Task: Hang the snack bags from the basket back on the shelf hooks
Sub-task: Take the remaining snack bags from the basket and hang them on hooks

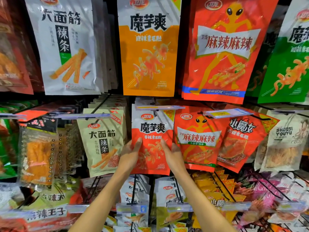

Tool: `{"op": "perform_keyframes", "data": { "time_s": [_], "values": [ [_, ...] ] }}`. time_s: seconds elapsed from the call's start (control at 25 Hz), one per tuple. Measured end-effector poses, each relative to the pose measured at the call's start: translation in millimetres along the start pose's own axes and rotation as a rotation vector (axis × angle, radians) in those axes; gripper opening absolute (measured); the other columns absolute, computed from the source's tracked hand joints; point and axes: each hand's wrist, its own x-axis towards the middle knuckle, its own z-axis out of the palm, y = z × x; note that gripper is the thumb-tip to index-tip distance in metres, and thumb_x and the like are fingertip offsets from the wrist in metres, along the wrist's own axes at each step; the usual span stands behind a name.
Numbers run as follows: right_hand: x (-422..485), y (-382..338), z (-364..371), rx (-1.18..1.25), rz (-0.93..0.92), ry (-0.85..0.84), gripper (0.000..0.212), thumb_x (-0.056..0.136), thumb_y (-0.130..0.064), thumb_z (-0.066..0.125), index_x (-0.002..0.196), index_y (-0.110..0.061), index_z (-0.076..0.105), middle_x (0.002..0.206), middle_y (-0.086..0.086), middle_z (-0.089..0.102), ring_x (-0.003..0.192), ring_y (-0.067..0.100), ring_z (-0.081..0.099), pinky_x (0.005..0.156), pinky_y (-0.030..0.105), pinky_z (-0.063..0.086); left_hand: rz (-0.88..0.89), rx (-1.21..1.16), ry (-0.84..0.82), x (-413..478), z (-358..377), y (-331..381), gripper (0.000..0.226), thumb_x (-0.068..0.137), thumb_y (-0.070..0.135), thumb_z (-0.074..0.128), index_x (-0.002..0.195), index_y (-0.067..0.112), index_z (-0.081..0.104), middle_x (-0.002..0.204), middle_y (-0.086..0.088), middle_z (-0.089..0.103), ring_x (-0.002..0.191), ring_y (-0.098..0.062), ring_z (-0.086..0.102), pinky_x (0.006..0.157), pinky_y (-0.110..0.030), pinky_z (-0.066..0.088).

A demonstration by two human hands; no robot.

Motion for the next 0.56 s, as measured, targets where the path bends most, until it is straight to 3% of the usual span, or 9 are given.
{"op": "perform_keyframes", "data": {
  "time_s": [0.12,0.16,0.28,0.36,0.44,0.56],
  "values": [
    [10,-1,7,-0.045,0.011,0.023,0.091,0.076,-0.086,0.046,0.128,-0.013,0.058,0.126,-0.003,0.064,0.119,0.016,0.059,0.097,0.034,0.048,0.016,0.075,0.006,7,0,3,0.076,0.084,0.08,0.036,0.12,0.018,0.062,0.107,0.0,0.072,0.088,-0.014,0.068,0.072,-0.025,0.046],
    [13,-1,9,-0.051,-0.002,0.026,0.096,0.073,-0.089,0.044,0.132,-0.014,0.057,0.13,-0.001,0.064,0.123,0.018,0.058,0.1,0.037,0.048,0.01,0.088,0.004,10,-1,5,0.084,0.08,0.085,0.033,0.124,0.018,0.06,0.118,-0.005,0.068,0.1,-0.019,0.065,0.081,-0.031,0.045],
    [20,-7,15,-0.063,0.016,0.014,0.094,0.082,-0.08,0.045,0.144,-0.011,0.047,0.147,0.006,0.051,0.136,0.022,0.048,0.111,0.04,0.041,-0.091,0.192,0.015,13,-1,16,0.073,0.094,0.07,0.031,0.147,0.02,0.039,0.153,-0.007,0.039,0.142,-0.026,0.032,0.113,-0.043,0.026],
    [26,-11,16,-0.088,0.039,0.028,0.09,0.088,-0.072,0.047,0.149,-0.006,0.04,0.154,0.011,0.041,0.141,0.025,0.04,0.116,0.038,0.034,-0.13,0.228,0.023,19,1,17,0.07,0.097,0.065,0.031,0.152,0.021,0.03,0.159,-0.004,0.028,0.148,-0.024,0.019,0.117,-0.044,0.016],
    [33,-11,14,-0.094,0.066,0.036,0.085,0.092,-0.063,0.05,0.15,-0.002,0.036,0.156,0.013,0.035,0.144,0.026,0.035,0.116,0.033,0.029,-0.143,0.187,0.039,22,3,18,0.064,0.097,0.063,0.034,0.147,0.023,0.038,0.151,-0.003,0.04,0.142,-0.023,0.028,0.117,-0.044,0.019],
    [39,-11,12,0.056,0.108,0.036,0.095,0.084,-0.065,0.06,0.149,-0.001,0.034,0.154,0.011,0.039,0.139,0.025,0.042,0.115,0.033,0.033,-0.144,0.099,0.053,25,5,17,0.039,0.097,0.06,0.041,0.108,0.027,0.06,0.104,0.004,0.063,0.11,-0.022,0.053,0.108,-0.044,0.034]
  ]
}}
